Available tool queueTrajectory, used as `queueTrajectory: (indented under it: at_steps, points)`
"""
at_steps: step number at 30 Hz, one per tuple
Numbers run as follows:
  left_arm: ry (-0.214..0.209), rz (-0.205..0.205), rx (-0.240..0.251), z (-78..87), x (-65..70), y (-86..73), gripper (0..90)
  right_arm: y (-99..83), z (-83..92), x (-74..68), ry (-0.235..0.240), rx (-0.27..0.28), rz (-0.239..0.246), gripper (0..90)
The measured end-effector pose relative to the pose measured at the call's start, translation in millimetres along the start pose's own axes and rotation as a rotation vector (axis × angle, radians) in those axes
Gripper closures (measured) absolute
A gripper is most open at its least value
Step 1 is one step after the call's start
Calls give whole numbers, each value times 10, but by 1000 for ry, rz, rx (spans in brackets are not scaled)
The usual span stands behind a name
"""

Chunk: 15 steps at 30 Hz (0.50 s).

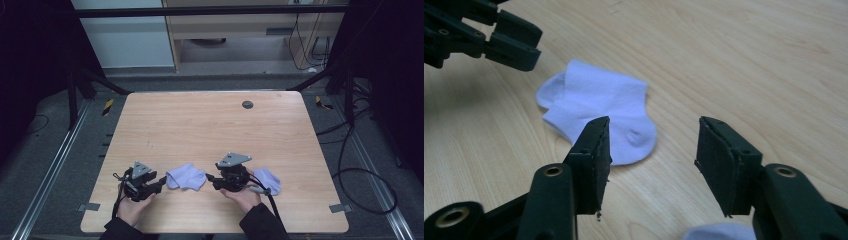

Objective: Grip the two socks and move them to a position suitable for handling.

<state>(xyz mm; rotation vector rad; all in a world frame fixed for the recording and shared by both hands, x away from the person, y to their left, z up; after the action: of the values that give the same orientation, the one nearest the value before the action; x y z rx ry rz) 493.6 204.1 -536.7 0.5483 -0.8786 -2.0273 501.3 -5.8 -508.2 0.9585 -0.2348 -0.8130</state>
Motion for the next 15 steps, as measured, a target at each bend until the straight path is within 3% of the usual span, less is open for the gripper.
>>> queueTrajectory:
  at_steps: [7, 15]
  points:
    - [-19, -22, -22, -69, 108, -21, 566, -114, -209, -157, 31, -64, 50, 545]
    - [-24, -50, -62, -184, 171, -52, 610, -253, -409, -317, 65, -119, 72, 595]
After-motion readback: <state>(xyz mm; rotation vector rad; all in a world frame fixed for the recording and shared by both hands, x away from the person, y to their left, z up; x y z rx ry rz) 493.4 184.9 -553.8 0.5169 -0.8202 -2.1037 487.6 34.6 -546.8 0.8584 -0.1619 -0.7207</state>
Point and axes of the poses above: each handheld gripper's, and its own axes: z roughly backward along the jaws, y roughly out of its top, x roughly to its right, the point moved 9 cm from there along -z, roughly forward along the jaws, and after that the axes turned 8 degrees about -z, right-handed, at the moved point
